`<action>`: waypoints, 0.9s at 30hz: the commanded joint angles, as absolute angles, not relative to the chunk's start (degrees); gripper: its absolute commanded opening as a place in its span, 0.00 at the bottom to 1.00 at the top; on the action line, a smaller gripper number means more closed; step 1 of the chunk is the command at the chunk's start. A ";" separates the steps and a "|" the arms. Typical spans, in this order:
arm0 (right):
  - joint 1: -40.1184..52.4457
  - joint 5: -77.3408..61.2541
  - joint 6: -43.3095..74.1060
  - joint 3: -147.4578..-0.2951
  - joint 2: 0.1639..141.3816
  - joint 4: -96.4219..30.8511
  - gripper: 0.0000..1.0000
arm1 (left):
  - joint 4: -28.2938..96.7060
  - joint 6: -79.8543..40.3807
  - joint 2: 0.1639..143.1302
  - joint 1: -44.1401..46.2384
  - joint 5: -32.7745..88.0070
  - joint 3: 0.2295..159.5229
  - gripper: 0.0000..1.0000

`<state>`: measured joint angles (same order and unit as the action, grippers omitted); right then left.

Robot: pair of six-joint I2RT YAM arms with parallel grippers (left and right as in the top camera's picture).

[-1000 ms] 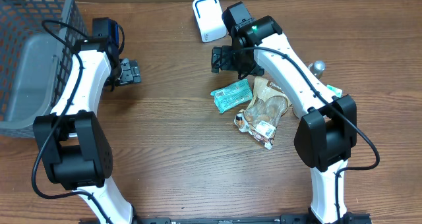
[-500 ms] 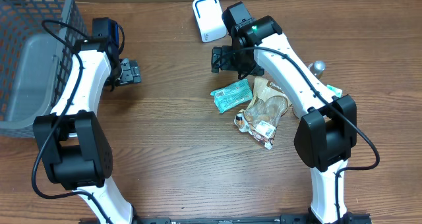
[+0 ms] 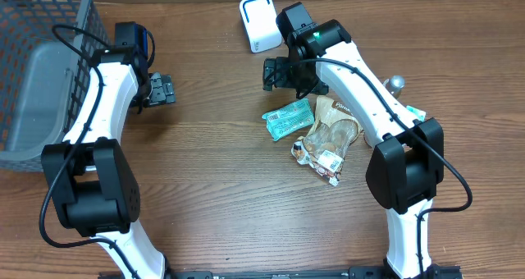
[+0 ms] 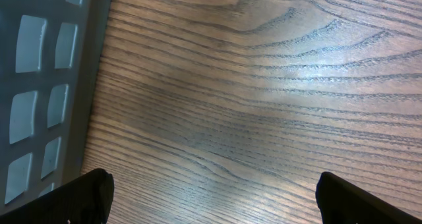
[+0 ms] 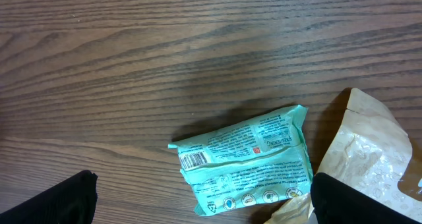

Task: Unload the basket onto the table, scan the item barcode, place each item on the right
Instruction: 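Open the right gripper and release the wipes pack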

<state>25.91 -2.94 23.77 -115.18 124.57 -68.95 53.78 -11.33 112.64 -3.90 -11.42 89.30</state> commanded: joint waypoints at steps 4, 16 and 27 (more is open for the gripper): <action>25.98 -2.46 24.01 -115.68 123.39 -68.73 1.00 | 53.69 -10.28 112.81 -4.47 -12.19 90.17 1.00; 25.98 -2.46 24.01 -115.68 123.39 -68.73 1.00 | 53.69 -10.28 112.81 -4.47 -12.19 90.17 1.00; 25.98 4.23 23.64 -115.68 123.39 -65.56 1.00 | 53.69 -10.28 112.81 -4.49 -12.19 90.17 1.00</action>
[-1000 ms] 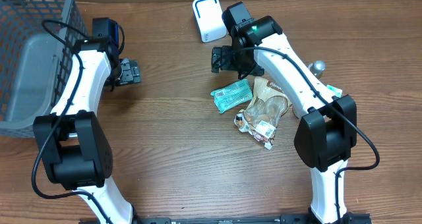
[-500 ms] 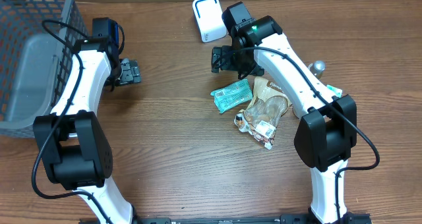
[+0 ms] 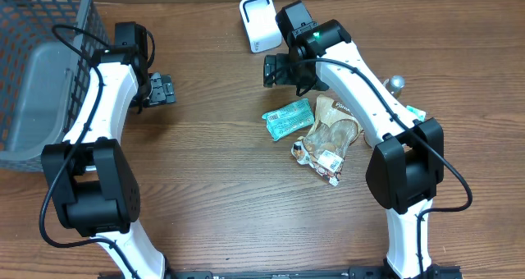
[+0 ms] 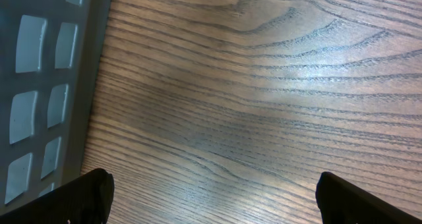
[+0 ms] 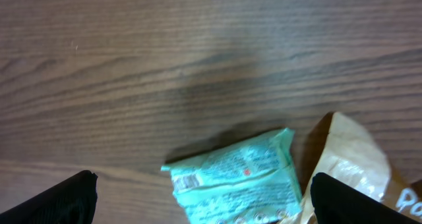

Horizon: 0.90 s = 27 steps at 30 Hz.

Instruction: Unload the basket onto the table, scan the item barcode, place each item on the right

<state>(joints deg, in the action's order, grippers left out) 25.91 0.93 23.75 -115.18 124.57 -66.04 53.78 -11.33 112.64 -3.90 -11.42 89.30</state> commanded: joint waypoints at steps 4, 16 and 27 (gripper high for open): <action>25.98 4.23 23.64 -115.68 123.39 -65.60 1.00 | 53.69 -10.28 112.81 -4.47 -12.19 90.17 1.00; 25.98 -1.30 23.83 -115.68 123.39 -67.96 1.00 | 53.69 -10.28 112.81 -4.49 -12.19 90.17 1.00; 26.26 -6.15 23.83 -115.68 117.95 -70.00 1.00 | 53.69 -10.28 112.81 -4.49 -12.19 90.17 1.00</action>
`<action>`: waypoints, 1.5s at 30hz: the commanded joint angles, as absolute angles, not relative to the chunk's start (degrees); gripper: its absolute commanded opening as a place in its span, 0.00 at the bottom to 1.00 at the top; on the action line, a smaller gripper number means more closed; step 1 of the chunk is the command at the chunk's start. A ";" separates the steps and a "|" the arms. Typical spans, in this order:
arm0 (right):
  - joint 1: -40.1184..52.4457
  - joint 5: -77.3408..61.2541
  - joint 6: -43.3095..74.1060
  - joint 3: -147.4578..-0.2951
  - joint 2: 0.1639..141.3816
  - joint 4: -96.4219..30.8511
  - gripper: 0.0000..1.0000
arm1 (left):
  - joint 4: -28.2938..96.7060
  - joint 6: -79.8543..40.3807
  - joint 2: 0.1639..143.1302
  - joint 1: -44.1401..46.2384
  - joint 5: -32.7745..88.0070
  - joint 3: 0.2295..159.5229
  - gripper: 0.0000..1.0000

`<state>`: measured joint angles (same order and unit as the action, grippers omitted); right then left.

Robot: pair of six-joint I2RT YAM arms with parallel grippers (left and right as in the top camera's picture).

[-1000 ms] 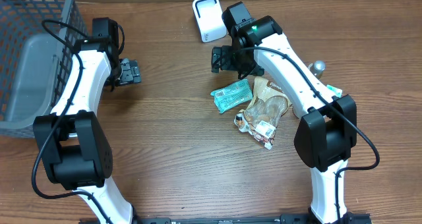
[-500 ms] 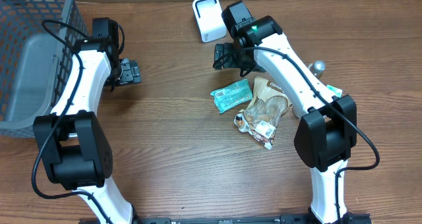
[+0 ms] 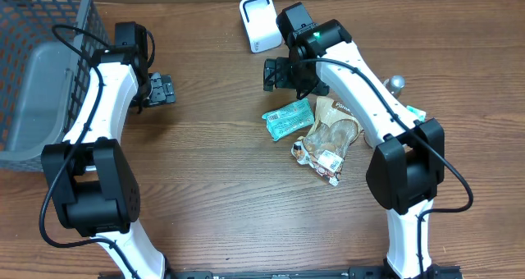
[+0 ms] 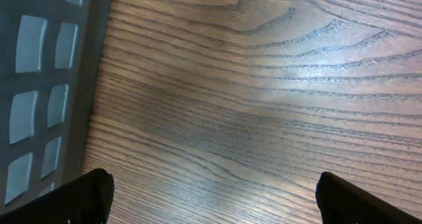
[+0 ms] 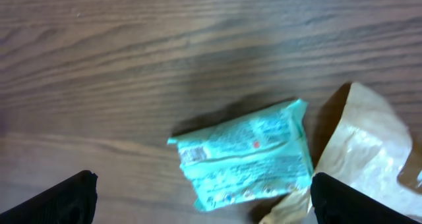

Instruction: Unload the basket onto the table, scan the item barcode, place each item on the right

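Observation:
A teal snack packet [image 3: 289, 118] lies flat on the wooden table, its barcode side up [image 5: 245, 153]. A white barcode scanner [image 3: 257, 21] stands at the back of the table. My right gripper [image 3: 283, 74] hovers open above the table just behind the packet, which shows between its fingers in the right wrist view, blurred. My left gripper [image 3: 162, 90] hangs open over bare wood at the left, beside the basket, with nothing between its fingers [image 4: 86, 194].
A grey mesh basket [image 3: 37, 82] fills the left edge. A brown paper bag [image 3: 336, 115] and a clear bag of snacks [image 3: 326, 152] lie right of the packet. A small metal knob [image 3: 397, 84] sits at the far right.
My right gripper has shifted slightly: the teal packet sits a little higher and fuller in the right wrist view. The left arm has not moved.
My right gripper stayed open above the teal packet throughout, with the packet sliding lower in its view at the middle moment and back toward the centre now. The packet itself has stayed put on the table. The left gripper has held still beside the basket.

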<state>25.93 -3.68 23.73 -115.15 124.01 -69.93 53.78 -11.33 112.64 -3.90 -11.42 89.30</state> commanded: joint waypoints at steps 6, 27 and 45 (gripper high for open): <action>26.37 -6.09 23.81 -115.68 110.91 -71.88 1.00 | 53.69 -10.28 112.81 -4.49 -12.19 90.17 1.00; 27.05 2.96 23.83 -115.68 90.17 -83.09 1.00 | 53.69 -10.28 112.81 -4.49 -12.19 90.17 1.00; 27.03 4.05 24.03 -105.30 77.65 -80.20 1.00 | 53.69 -10.28 112.81 -4.49 -12.19 90.17 1.00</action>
